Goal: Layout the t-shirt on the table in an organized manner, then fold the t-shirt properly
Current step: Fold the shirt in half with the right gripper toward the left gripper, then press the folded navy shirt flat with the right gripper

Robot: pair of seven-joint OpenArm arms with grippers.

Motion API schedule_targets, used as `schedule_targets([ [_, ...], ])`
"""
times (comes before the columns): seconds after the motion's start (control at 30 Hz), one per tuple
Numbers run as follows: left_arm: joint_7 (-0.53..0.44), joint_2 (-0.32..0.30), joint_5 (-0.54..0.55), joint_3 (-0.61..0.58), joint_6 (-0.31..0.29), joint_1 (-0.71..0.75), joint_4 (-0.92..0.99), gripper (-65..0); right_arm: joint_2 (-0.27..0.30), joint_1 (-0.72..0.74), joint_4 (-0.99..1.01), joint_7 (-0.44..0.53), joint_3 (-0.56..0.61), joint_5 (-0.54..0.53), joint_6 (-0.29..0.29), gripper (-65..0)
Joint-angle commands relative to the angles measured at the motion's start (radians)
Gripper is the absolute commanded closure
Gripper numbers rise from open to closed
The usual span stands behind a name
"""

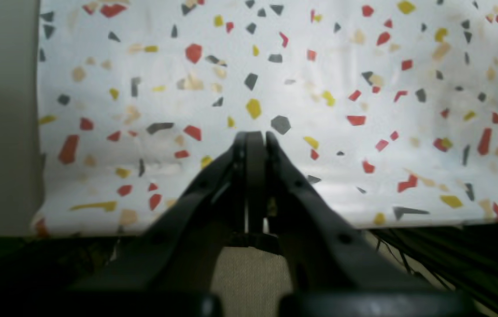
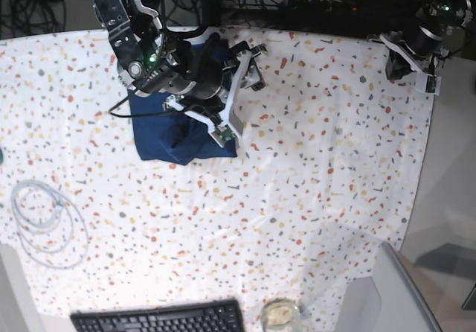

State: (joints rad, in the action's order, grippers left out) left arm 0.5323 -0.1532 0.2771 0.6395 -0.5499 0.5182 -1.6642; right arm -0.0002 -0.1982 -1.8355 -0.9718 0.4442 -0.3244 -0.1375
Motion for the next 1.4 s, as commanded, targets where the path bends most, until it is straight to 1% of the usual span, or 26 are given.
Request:
schedule_targets([
  [0.0,-0.018,-0.013,0.014,0.006,0.004,0.003,-0.012,0.0,-0.005,0.016,-0.042,0.011,0.006,-0.012,0.003,-38.4],
  [0.03,-0.018,-0.013,0.014,0.006,0.004,0.003,-0.012,0.0,-0.005,0.018,-0.059,0.009,0.008,-0.012,0.003,-38.4],
  [0.1,-0.018,-0.013,0.014,0.006,0.004,0.003,-0.012,0.0,-0.005,0.018,-0.103,-0.029,0.003,-0.012,0.009,-38.4],
  [0.17,-0.018,-0.013,0.014,0.006,0.004,0.003,-0.012,0.0,0.001,0.018,-0.154,-0.059,0.003,-0.012,0.046,-38.4],
  [0.2,-0.018,-0.013,0.011,0.006,0.004,0.003,-0.012,0.0,0.018,0.018,-0.165,-0.055,0.002,-0.012,0.066,-38.3],
  [0.23,-0.018,-0.013,0.011,0.006,0.004,0.003,-0.012,0.0,0.039,0.022,-0.168,-0.043,0.002,-0.012,0.092,-38.3],
  [0.33,-0.021,-0.013,0.014,0.007,0.004,0.007,-0.011,0.0,0.108,0.016,-0.158,0.070,-0.043,-0.012,0.186,-38.1],
  [0.4,-0.021,-0.013,0.014,0.007,0.004,0.010,-0.001,0.0,0.154,-0.001,-0.155,0.132,-0.081,-0.012,0.229,-37.4],
  [0.47,-0.022,-0.013,0.014,0.007,0.004,0.009,0.022,0.0,0.184,-0.019,-0.152,0.181,-0.126,-0.012,0.256,-31.4],
  [0.5,-0.022,-0.013,0.014,0.007,0.004,0.006,0.032,0.0,0.188,-0.027,-0.151,0.196,-0.150,-0.012,0.260,-26.9],
  [0.57,-0.022,-0.013,0.014,0.007,0.004,0.004,0.046,0.0,0.187,-0.034,-0.117,0.228,-0.206,-0.012,0.261,-14.4],
  [0.63,-0.022,-0.013,0.014,0.007,0.004,0.004,0.051,0.0,0.187,-0.025,-0.062,0.253,-0.233,-0.012,0.260,-2.3],
  [0.67,-0.022,-0.013,0.014,0.007,0.004,0.004,0.051,0.0,0.185,-0.005,-0.023,0.264,-0.238,-0.012,0.260,0.0],
  [0.7,-0.022,-0.013,0.014,0.007,0.004,0.003,0.051,0.0,0.185,0.019,0.018,0.270,-0.232,-0.014,0.260,0.0],
  [0.77,-0.022,-0.013,0.014,0.007,0.004,0.003,0.051,0.0,0.180,0.062,0.099,0.271,-0.232,-0.017,0.258,-2.3],
  [0.87,-0.022,-0.013,0.014,0.007,0.004,0.003,0.048,0.0,0.145,0.088,0.153,0.265,-0.227,-0.017,0.252,-1.2],
  [0.93,-0.022,-0.013,0.014,0.007,0.004,0.003,0.049,0.0,0.131,0.088,0.152,0.265,-0.180,-0.017,0.229,-1.2],
  [1.0,-0.022,-0.013,0.014,0.007,0.004,0.003,0.051,0.0,0.128,0.092,0.153,0.264,-0.115,-0.017,0.224,-1.2],
  [1.1,-0.022,-0.013,0.014,0.007,0.004,0.003,0.051,0.0,0.108,0.088,0.150,0.264,-0.034,-0.017,0.244,-1.2],
  [1.23,-0.022,-0.013,0.014,0.007,0.004,0.003,0.051,0.0,0.102,0.092,0.096,0.264,0.066,-0.017,0.258,-1.2],
  [1.33,-0.022,-0.013,0.014,0.007,0.004,0.003,0.051,0.0,0.110,0.095,0.020,0.258,0.094,-0.015,0.264,-1.2],
  [1.37,-0.022,-0.013,0.014,0.007,0.004,0.003,0.051,0.0,0.111,0.096,-0.005,0.236,0.090,-0.012,0.264,-1.2],
])
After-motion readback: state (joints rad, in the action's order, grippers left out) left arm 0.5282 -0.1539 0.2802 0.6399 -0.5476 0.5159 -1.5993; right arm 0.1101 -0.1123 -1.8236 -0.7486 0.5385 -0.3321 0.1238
